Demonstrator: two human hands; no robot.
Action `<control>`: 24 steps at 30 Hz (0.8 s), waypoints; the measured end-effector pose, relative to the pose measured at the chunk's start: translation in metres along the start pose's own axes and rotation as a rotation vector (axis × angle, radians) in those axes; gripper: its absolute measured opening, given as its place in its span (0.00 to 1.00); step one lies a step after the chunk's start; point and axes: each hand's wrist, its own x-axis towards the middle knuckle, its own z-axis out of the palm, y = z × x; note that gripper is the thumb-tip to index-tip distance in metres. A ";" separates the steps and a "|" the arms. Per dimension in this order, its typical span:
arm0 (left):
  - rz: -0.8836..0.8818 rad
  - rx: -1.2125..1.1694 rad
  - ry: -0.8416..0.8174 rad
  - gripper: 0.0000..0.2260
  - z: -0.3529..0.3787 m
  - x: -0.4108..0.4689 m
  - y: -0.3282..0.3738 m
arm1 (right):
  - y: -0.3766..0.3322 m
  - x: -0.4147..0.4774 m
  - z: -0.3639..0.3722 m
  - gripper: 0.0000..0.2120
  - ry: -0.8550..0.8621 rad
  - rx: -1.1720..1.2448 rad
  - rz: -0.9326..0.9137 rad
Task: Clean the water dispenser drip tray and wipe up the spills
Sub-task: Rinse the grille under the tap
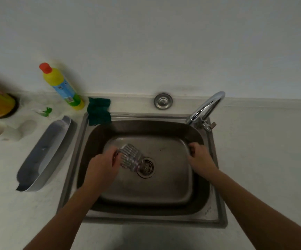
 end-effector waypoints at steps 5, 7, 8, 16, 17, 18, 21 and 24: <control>-0.097 -0.128 0.171 0.10 -0.001 -0.021 -0.015 | 0.014 -0.048 0.034 0.18 -0.104 -0.048 -0.056; -0.112 -0.137 0.224 0.11 -0.002 -0.030 -0.016 | 0.017 -0.060 0.039 0.17 -0.101 -0.043 -0.075; -0.116 -0.112 0.179 0.11 0.000 -0.035 -0.014 | 0.018 -0.065 0.040 0.16 -0.104 -0.045 -0.081; -0.139 -0.171 0.344 0.08 -0.008 -0.052 -0.021 | 0.022 -0.080 0.032 0.17 -0.026 -0.082 -0.131; -0.123 -0.148 0.313 0.08 -0.006 -0.053 -0.022 | 0.020 -0.081 0.031 0.17 -0.019 -0.088 -0.142; -0.121 -0.119 0.237 0.08 -0.002 -0.053 -0.024 | 0.018 -0.082 0.032 0.17 -0.021 -0.097 -0.152; -0.194 -0.039 0.069 0.10 0.007 -0.054 -0.032 | 0.011 -0.085 0.036 0.19 -0.058 -0.145 -0.185; -0.292 -0.177 0.114 0.11 0.002 -0.053 -0.036 | 0.000 -0.089 0.042 0.22 -0.065 -0.215 -0.263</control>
